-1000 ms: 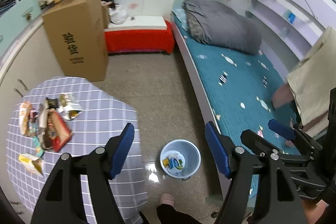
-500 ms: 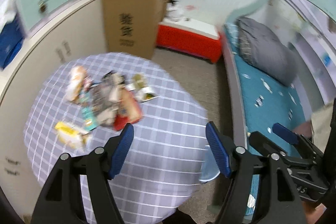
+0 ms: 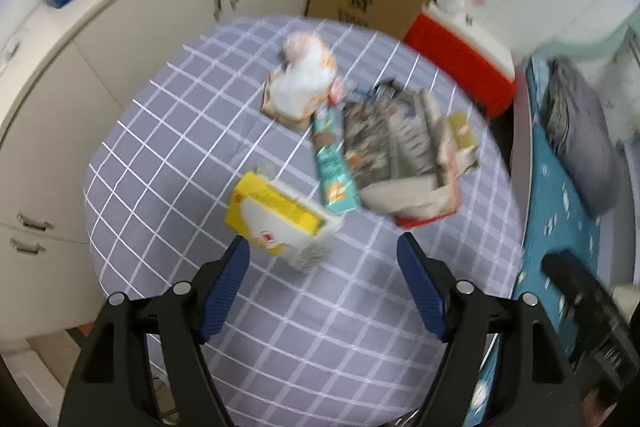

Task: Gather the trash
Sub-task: 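Move both open grippers back over the checked table, then grasp the yellow-and-white box with the left gripper and lift it, then grasp the teal tube with the right gripper while the left holds the yellow box, then carry the yellow box and teal tube to the floor basin and open both grippers, then move both open grippers back over the checked table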

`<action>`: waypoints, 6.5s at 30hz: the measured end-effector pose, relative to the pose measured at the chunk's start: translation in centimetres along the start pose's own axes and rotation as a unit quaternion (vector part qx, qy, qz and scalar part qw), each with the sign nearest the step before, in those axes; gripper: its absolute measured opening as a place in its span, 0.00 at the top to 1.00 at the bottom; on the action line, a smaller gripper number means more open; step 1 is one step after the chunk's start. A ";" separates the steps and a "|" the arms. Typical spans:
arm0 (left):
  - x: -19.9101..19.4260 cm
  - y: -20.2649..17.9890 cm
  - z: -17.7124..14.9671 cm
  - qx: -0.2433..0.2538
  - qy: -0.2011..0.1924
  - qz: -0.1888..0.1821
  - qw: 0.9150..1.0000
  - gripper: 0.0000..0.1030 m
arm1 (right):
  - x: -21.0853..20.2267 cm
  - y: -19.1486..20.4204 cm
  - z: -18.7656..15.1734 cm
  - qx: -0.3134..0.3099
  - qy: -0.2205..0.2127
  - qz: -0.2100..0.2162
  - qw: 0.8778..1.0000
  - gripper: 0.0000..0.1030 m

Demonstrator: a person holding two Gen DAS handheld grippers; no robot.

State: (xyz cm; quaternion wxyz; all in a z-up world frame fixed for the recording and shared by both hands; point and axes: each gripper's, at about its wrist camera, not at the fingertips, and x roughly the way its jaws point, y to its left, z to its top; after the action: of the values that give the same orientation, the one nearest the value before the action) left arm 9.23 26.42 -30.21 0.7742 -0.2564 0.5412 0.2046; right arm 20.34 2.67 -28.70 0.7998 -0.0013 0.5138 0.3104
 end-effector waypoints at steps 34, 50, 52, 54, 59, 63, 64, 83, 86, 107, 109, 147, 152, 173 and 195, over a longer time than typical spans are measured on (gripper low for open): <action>6.6 7.5 3.5 -0.049 0.080 -0.059 0.994 0.18 | 7.2 4.7 2.1 0.014 0.041 -0.025 0.999 0.10; 11.4 7.0 4.0 -0.125 0.149 -0.012 0.981 0.18 | 7.9 4.0 1.2 0.019 0.058 -0.035 0.998 0.10; 11.4 7.0 4.0 -0.121 0.146 -0.015 0.982 0.24 | 8.0 4.3 1.1 0.017 0.061 -0.032 0.997 0.10; 11.2 7.0 4.2 -0.113 0.140 -0.021 0.983 0.30 | 8.2 4.7 0.9 0.016 0.064 -0.028 0.997 0.10; 10.0 8.4 4.2 -0.074 0.127 -0.017 0.989 0.40 | 8.9 6.2 0.4 0.022 0.076 -0.007 0.997 0.10; 8.2 9.4 5.6 -0.035 0.093 -0.001 0.995 0.40 | 9.6 7.9 0.0 0.026 0.088 0.017 0.996 0.10; 7.8 9.4 6.3 -0.030 0.085 0.002 0.996 0.40 | 9.6 8.4 0.0 0.024 0.089 0.024 0.995 0.10; 6.7 9.5 8.3 0.017 0.043 0.014 0.999 0.41 | 18.7 13.1 3.5 -0.093 0.111 0.026 0.989 0.65; 7.4 9.6 8.3 0.012 0.049 0.016 0.999 0.42 | 20.2 13.0 3.1 -0.112 0.115 0.002 0.987 0.66; 0.5 -0.1 3.3 0.039 0.004 -0.002 0.999 0.45 | 6.8 6.9 -0.7 -0.079 0.101 0.100 0.987 0.88; -0.6 -1.8 2.3 0.042 -0.002 -0.004 0.999 0.45 | 4.9 5.3 -1.1 -0.071 0.094 0.104 0.988 0.88; -1.0 -43.1 -15.4 0.375 -0.004 -0.137 0.917 0.46 | -20.2 -31.4 -13.3 0.241 -0.114 -0.132 0.955 0.29; -0.7 -44.6 -16.3 0.386 -0.004 -0.142 0.912 0.46 | -21.7 -32.0 -14.5 0.246 -0.127 -0.164 0.947 0.29; -1.6 -47.4 -17.8 0.404 -0.029 -0.158 0.901 0.27 | -25.7 -33.1 -15.8 0.266 -0.174 -0.198 0.927 0.28; -8.4 -37.8 -14.4 0.295 -0.147 -0.115 0.937 0.23 | -24.4 -25.3 -10.3 0.140 -0.194 -0.126 0.963 0.26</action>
State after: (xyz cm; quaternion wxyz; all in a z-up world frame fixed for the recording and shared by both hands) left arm 18.36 -12.49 -19.72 0.9043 -0.0438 0.4242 -0.0192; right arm 17.68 -33.18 -21.53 0.9091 0.1061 0.3825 0.1262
